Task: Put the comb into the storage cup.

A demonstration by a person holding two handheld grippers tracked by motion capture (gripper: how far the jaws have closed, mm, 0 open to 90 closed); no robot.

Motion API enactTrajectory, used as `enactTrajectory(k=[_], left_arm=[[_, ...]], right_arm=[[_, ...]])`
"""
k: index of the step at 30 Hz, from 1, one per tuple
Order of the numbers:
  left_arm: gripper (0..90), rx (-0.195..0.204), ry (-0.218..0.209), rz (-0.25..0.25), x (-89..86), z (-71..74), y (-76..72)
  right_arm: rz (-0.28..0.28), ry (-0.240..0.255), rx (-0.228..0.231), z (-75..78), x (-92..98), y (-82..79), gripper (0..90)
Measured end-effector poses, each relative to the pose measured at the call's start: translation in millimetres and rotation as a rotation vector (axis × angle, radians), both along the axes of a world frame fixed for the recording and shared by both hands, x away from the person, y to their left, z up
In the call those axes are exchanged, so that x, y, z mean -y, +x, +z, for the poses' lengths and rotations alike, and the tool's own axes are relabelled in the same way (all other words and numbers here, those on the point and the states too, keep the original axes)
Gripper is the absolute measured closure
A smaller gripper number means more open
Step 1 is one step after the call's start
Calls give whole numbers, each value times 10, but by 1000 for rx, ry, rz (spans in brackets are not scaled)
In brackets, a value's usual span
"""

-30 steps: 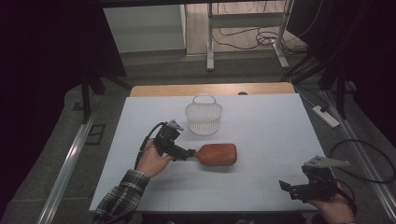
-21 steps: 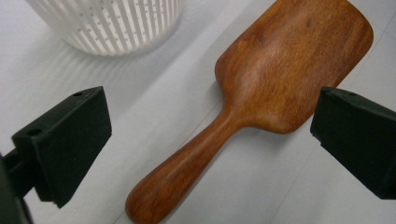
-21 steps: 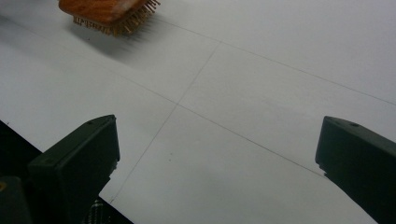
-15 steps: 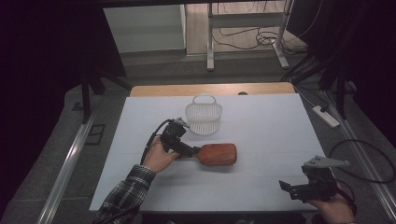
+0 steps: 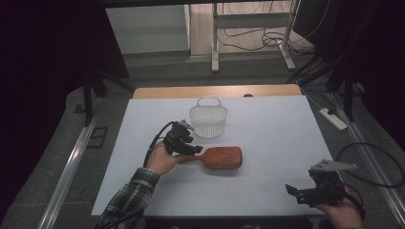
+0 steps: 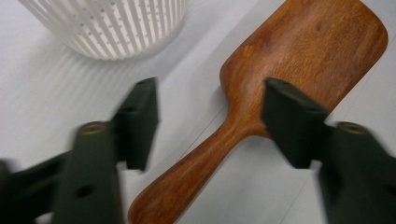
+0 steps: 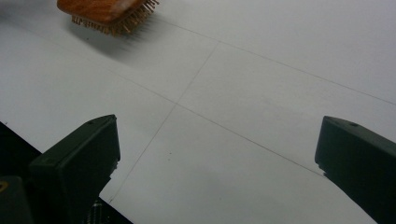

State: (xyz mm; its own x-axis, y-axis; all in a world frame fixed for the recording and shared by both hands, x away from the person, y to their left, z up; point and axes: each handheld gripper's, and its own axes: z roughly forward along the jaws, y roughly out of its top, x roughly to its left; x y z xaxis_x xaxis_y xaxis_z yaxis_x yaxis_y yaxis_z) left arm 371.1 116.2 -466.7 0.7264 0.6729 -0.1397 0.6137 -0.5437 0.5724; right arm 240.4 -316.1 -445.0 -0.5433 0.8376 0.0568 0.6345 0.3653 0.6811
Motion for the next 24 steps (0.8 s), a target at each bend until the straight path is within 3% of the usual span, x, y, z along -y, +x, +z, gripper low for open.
enactTrajectory(k=[1, 7, 13, 24], left_arm=[[612, -7, 4, 0, -8, -2, 16], [877, -12, -5, -13, -7, -13, 40], [893, -11, 12, -11, 6, -58, 56], [893, -52, 56, 10, 1, -290, 112]], right_arm=[[-3, 0, 0, 0, 0, 0, 3], [-3, -1, 0, 0, 0, 0, 6], [-3, -2, 0, -1, 0, -2, 7], [2, -5, 1, -1, -3, -4, 10]])
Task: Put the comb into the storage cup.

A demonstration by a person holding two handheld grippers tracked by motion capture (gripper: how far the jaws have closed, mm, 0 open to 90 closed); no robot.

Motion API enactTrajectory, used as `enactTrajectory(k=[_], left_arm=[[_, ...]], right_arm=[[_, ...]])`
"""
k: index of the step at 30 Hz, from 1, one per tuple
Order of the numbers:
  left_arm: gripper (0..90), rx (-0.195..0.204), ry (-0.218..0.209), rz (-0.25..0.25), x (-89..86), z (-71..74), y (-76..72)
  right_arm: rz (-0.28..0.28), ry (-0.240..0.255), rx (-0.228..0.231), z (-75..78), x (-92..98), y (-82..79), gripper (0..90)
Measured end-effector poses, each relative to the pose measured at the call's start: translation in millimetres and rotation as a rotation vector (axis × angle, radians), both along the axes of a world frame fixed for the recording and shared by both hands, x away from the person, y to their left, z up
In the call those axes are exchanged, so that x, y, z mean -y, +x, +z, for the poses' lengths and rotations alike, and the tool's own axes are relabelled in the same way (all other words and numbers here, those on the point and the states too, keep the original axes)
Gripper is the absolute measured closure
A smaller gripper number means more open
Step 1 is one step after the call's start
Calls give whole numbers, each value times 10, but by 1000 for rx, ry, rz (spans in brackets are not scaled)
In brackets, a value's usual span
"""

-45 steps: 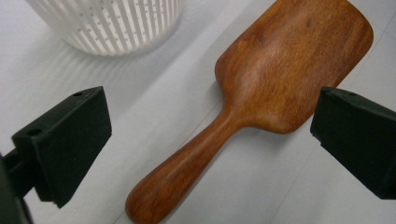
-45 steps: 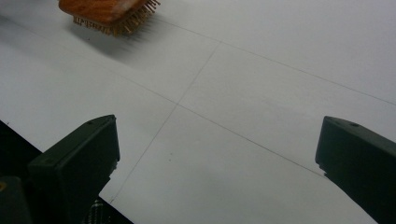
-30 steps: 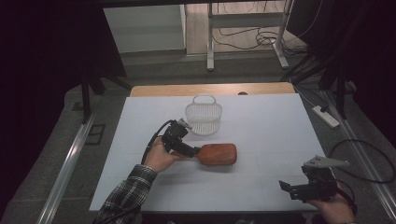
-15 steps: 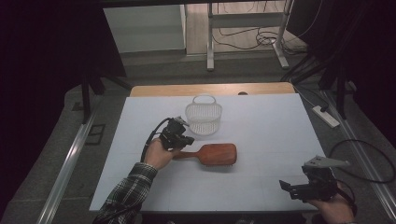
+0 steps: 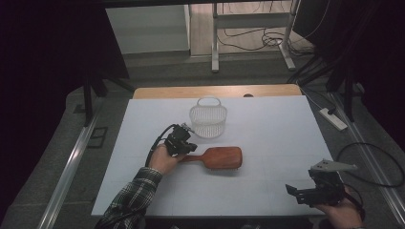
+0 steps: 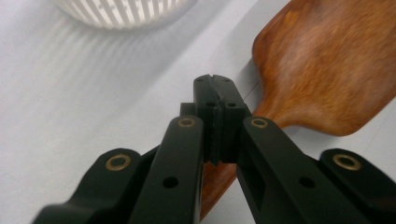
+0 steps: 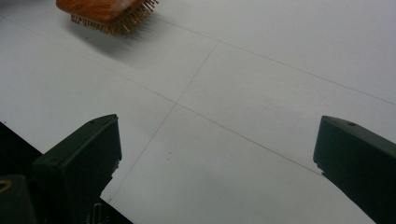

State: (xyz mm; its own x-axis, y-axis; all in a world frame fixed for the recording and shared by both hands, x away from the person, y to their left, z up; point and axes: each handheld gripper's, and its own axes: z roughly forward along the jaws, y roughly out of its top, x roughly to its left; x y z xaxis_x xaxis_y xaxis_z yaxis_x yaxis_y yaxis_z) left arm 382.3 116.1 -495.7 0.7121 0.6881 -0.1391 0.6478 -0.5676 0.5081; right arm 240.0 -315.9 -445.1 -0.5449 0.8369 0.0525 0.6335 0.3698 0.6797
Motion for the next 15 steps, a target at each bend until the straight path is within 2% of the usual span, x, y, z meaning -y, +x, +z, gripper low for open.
enactTrajectory(k=[9, 15], left_arm=[[893, -36, 32, 6, -21, -149, 38], [894, -62, 19, -8, -14, -164, 26]], right_arm=[[3, -2, -1, 0, -2, -2, 11], [4, -3, 2, 0, -3, -3, 12]])
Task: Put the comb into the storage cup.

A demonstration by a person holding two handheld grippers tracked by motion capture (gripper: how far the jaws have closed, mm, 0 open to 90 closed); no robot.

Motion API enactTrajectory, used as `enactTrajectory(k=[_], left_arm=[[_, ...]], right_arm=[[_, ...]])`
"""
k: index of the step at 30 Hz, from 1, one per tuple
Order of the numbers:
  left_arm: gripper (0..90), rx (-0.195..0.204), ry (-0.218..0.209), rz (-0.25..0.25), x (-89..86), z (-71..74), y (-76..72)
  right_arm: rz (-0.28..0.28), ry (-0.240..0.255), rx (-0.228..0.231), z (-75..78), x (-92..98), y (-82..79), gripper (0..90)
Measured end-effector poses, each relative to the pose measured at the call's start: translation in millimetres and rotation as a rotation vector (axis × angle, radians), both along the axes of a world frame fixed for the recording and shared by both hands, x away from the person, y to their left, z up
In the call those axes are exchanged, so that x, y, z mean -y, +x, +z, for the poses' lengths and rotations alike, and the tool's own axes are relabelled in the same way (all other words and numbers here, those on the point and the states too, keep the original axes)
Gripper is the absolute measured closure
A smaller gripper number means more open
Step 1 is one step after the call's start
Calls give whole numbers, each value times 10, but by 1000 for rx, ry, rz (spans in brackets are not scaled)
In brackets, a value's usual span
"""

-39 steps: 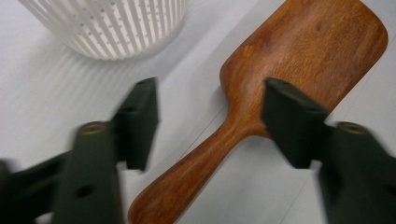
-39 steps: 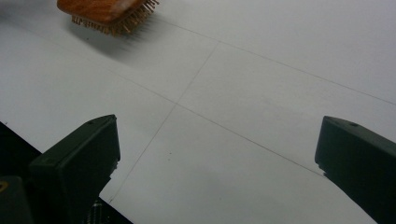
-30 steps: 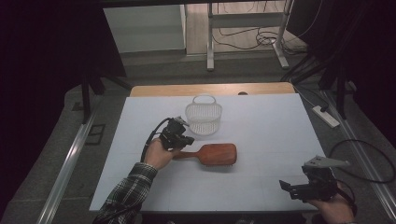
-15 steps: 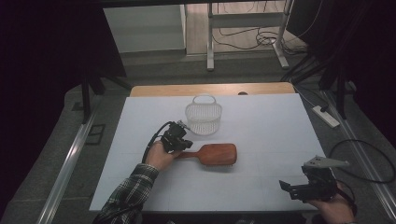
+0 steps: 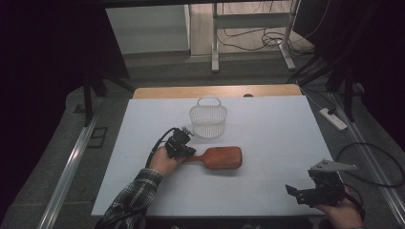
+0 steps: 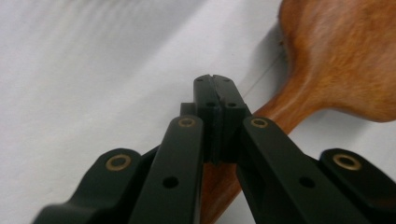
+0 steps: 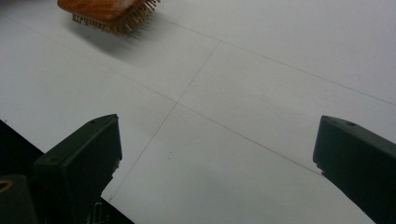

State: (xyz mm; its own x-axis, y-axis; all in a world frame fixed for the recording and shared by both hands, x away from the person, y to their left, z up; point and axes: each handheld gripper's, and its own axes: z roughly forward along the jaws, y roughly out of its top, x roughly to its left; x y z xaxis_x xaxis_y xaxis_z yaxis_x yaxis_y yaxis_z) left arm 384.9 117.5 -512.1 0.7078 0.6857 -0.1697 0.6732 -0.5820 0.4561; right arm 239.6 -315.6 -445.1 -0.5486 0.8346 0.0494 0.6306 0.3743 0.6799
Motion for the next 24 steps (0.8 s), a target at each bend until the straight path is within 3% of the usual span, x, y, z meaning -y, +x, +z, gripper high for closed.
enactTrajectory(k=[10, 24], left_arm=[[894, -21, 25, -30, 43, -5, -133], [894, -35, 10, -20, 72, 30, -364]], right_arm=[[4, 0, 5, 2, -2, -4, 13], [15, -6, 10, 4, -15, -5, 14]])
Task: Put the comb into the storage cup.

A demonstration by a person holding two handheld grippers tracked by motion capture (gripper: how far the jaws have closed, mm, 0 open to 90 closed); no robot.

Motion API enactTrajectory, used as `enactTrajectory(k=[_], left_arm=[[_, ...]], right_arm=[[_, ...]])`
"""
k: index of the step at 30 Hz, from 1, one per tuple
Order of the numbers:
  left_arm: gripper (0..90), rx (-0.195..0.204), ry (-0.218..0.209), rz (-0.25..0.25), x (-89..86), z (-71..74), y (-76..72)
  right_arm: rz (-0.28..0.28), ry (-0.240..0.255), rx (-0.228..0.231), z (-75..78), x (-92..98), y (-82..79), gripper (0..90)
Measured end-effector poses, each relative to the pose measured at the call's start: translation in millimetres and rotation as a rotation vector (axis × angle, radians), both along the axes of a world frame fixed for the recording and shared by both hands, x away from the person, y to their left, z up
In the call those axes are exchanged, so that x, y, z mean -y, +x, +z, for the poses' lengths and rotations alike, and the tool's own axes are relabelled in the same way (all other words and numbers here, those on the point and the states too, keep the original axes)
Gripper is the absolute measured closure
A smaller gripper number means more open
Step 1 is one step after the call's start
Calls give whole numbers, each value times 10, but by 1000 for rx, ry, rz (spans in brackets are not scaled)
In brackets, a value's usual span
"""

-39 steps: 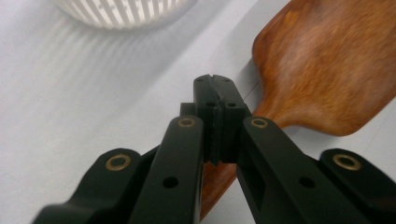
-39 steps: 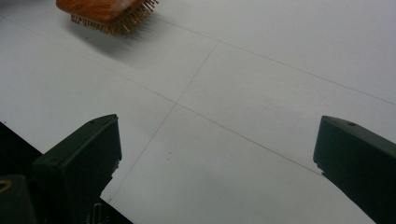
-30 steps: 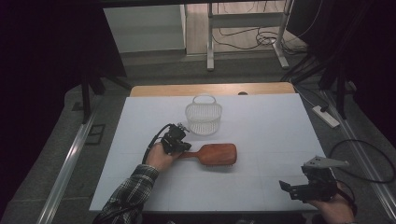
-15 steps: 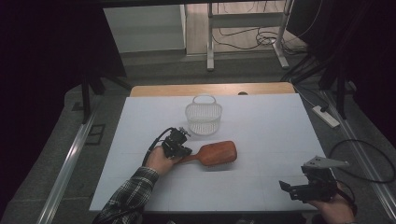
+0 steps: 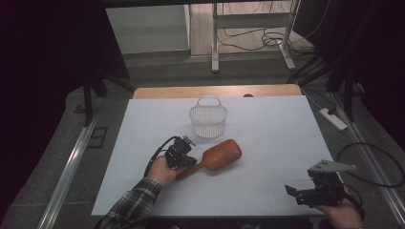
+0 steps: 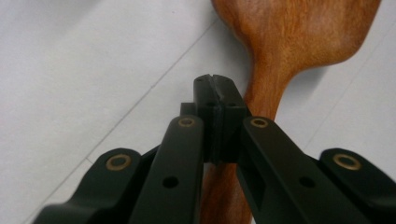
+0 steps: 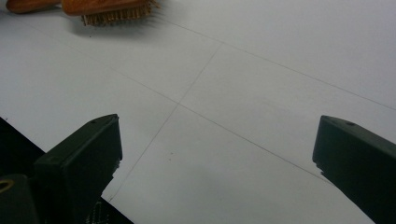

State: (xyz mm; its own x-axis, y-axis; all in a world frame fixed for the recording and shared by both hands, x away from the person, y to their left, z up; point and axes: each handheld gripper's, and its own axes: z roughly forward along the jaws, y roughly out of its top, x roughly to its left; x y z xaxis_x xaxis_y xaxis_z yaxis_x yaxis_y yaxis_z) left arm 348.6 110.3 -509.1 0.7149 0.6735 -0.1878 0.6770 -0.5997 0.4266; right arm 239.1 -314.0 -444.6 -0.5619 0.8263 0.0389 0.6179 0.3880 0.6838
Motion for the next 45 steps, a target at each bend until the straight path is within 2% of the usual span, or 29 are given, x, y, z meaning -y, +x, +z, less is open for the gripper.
enactTrajectory(k=[6, 14, 22, 23, 26, 31, 35, 41, 43, 44, 45], left_arm=[[894, -10, 10, -5, 40, -14, -101], [894, -3, 36, -5, 98, -14, -186], [893, 13, 4, 24, 24, 63, -200], [891, 17, -25, 31, -28, 119, -218], [866, 22, -46, 37, -85, 170, -255], [829, 36, -57, 47, -143, 216, -306], [761, 46, -68, 51, -167, 254, -336], [567, 52, -80, 37, -140, 282, -341], [542, 55, -82, 36, -131, 288, -343], [470, 60, -81, 37, -121, 294, -344], [470, 62, -82, 38, -111, 298, -342]], right_arm=[[4, -1, 2, 1, -4, -4, 15], [8, -3, 3, 0, -6, -4, 15], [10, -5, 5, 1, -8, -5, 15], [10, -5, 5, 1, -8, -6, 15], [10, -6, 5, 1, -9, -7, 15], [11, -6, 6, 2, -11, -7, 16], [12, -6, 5, 1, -12, -6, 16], [14, -6, 5, 1, -13, -7, 16], [14, -6, 4, 1, -13, -7, 16], [13, -7, 4, 0, -13, -7, 16], [13, -7, 4, 0, -13, -7, 16]])
